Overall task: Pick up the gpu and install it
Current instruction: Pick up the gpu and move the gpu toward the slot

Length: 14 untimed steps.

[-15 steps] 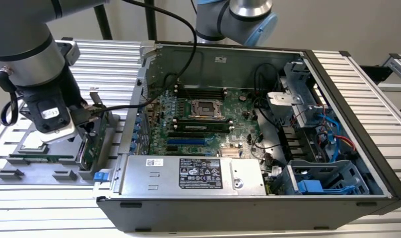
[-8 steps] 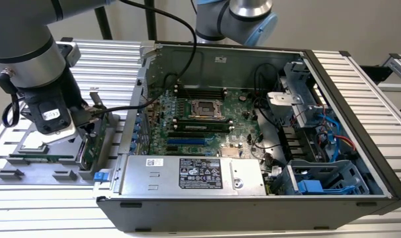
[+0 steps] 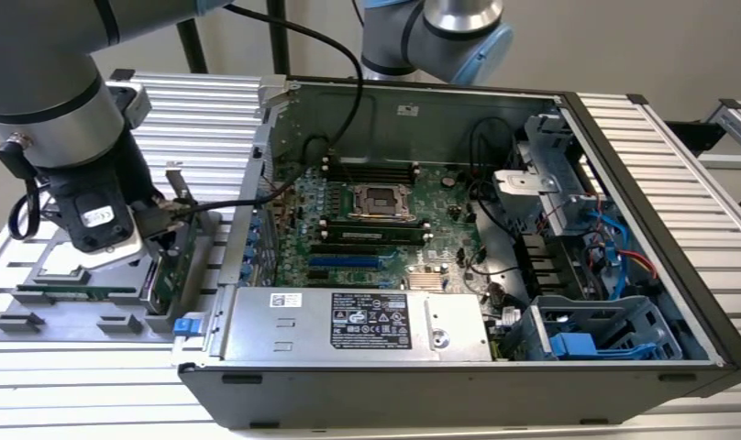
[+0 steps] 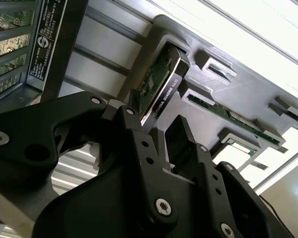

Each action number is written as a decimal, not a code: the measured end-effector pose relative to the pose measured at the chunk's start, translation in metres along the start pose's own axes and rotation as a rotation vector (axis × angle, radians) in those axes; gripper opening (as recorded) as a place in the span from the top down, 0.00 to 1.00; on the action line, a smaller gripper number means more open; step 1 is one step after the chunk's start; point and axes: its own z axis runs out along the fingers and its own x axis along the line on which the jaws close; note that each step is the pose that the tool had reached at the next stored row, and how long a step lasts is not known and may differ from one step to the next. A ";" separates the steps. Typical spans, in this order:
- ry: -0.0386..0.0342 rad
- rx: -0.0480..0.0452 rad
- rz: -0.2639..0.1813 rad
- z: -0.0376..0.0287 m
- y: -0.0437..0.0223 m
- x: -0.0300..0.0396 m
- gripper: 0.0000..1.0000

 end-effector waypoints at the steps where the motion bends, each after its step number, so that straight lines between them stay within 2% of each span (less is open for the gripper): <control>1: 0.0000 0.0000 0.000 0.0008 0.0002 0.0001 0.00; 7: -0.0001 -0.0001 0.000 0.0040 0.0039 0.0004 0.00; 14: -0.0003 0.0000 0.000 0.0063 0.0127 0.0011 0.00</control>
